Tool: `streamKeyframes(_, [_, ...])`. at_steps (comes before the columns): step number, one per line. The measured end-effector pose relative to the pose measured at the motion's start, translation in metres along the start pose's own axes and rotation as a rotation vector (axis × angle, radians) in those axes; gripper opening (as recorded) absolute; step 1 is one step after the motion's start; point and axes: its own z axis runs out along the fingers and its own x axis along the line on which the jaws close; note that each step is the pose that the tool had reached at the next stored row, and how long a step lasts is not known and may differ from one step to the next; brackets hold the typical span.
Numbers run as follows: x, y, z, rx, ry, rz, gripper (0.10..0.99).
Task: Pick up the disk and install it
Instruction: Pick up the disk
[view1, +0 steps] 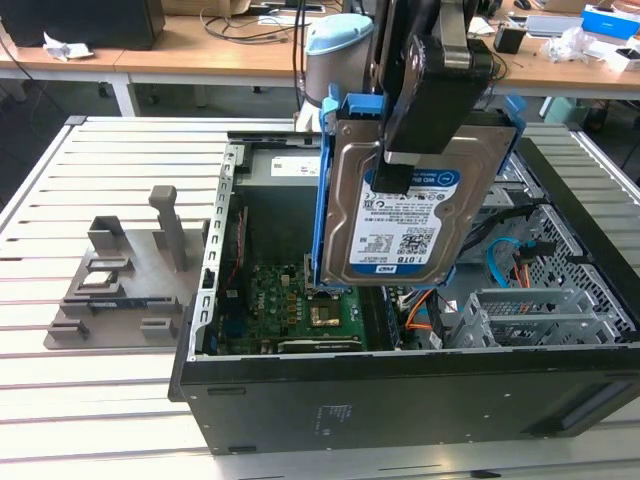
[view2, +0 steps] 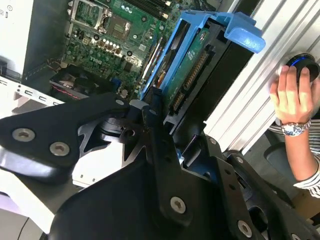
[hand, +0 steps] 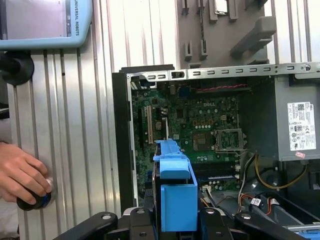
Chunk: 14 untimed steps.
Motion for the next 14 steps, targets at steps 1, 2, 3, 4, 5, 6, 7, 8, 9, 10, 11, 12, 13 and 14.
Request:
streamKeyframes(1, [0.0022,-0.0002,0.0000,0.000,0.0001,0.000,0.365])
streamKeyframes(2, [0.0037,-0.0003,0.0001,0.000,0.0000,0.000,0.365])
streamKeyframes(3, [0.0069,-0.0005,0.0002,0.000,-0.0001,0.000,0.365])
streamKeyframes(4, [0.0106,-0.0008,0.0002,0.000,0.0001,0.000,0.365])
streamKeyframes(5, [0.0134,-0.0010,0.0002,0.000,0.0001,0.000,0.365])
streamKeyframes(6, [0.0153,-0.0011,0.0003,0.000,0.0000,0.000,0.365])
streamKeyframes(7, [0.0183,-0.0014,0.0003,0.000,0.0000,0.000,0.365])
streamKeyframes(8, [0.0193,-0.0013,0.0004,0.000,-0.0001,0.000,0.365])
streamKeyframes(9, [0.0193,-0.0013,0.0004,0.000,-0.0001,0.000,0.365])
streamKeyframes(10, [0.0193,-0.0014,0.0004,0.000,0.0000,0.000,0.365])
streamKeyframes(11, [0.0193,-0.0014,0.0003,0.000,0.0001,0.000,0.365])
streamKeyframes(12, [0.0193,-0.0014,0.0003,0.000,0.0001,0.000,0.365])
streamKeyframes(13, [0.0193,-0.0018,0.0003,0.000,0.0002,0.000,0.365])
streamKeyframes(14, [0.0193,-0.0025,0.0003,0.000,0.0003,0.000,0.365])
